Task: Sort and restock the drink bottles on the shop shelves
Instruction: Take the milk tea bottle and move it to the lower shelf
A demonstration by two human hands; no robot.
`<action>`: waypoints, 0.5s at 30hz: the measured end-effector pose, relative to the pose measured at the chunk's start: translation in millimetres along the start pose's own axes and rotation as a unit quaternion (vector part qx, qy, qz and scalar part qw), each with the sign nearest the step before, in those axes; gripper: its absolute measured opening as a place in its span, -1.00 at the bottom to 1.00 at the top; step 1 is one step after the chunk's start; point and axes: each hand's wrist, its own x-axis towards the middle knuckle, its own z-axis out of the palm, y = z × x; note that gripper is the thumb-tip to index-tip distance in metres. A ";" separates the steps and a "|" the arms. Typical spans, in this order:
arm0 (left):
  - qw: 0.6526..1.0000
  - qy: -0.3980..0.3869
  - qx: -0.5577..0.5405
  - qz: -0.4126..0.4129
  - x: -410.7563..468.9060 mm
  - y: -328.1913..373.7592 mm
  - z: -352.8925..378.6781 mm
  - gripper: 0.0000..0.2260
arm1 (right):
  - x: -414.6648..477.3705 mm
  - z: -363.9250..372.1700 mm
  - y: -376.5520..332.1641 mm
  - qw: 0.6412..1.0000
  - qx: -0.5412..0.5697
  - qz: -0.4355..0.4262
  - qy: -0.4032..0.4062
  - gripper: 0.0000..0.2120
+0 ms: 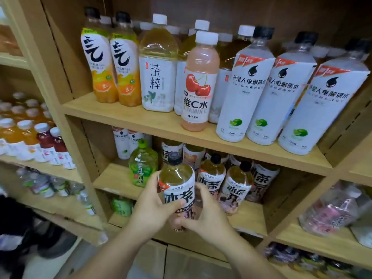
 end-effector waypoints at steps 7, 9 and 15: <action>0.997 0.033 0.057 -0.048 33.3 -43.6 -5.7 -0.29 | -14.0 -37.5 47.8 0.963 -0.004 0.093 0.253 -0.81; 0.997 0.026 0.052 -0.052 47.0 -50.1 -1.1 -0.26 | -17.0 -45.4 62.2 0.946 -0.007 0.132 0.296 -0.76; 0.998 -0.018 0.054 -0.037 83.3 -57.1 28.3 -0.35 | 0.3 -59.7 88.1 0.948 -0.006 0.210 0.240 -0.21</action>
